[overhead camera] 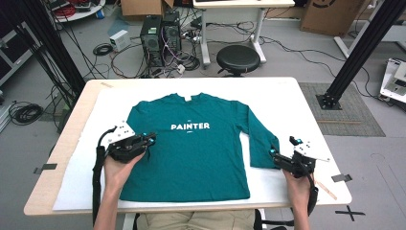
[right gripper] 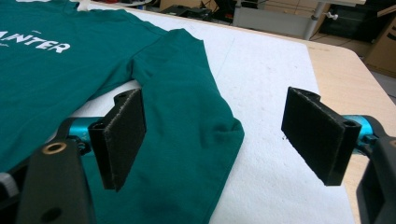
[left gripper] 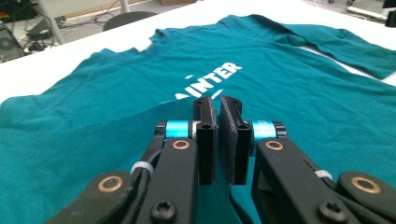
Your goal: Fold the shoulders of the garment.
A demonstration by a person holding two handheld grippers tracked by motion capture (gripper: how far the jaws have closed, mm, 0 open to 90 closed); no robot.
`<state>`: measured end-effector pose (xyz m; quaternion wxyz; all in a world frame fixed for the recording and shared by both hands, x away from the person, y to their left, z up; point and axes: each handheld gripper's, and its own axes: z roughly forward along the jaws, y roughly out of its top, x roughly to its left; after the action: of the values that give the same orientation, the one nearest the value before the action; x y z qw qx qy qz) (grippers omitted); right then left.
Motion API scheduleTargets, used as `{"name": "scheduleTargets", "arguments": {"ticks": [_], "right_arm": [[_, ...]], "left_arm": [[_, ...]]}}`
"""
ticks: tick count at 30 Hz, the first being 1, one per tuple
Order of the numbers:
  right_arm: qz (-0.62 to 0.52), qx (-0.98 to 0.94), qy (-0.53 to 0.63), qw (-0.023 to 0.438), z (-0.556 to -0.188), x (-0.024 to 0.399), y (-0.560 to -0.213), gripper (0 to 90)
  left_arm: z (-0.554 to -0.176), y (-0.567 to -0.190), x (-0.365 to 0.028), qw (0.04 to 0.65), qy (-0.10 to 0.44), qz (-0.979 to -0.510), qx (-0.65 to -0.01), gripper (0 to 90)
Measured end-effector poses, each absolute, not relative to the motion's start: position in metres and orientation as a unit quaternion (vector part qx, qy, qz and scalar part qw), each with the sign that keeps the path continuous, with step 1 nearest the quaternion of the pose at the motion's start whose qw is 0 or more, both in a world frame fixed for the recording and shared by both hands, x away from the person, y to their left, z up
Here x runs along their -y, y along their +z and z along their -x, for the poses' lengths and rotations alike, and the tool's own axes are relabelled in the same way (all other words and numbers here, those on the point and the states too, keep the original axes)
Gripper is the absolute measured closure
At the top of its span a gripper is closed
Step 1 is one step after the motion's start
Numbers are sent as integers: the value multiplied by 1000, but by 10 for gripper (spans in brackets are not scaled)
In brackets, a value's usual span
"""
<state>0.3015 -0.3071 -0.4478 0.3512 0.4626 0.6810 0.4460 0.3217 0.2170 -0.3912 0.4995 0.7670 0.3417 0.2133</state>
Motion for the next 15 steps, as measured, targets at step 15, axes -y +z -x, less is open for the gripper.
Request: {"name": "scheduleTargets", "arguments": {"ticks": [15], "right_arm": [[-460,-684,442,353,-302,306,-448,223]], "left_arm": [[-329,-398,-155,494,174,-795,-306,846]]}}
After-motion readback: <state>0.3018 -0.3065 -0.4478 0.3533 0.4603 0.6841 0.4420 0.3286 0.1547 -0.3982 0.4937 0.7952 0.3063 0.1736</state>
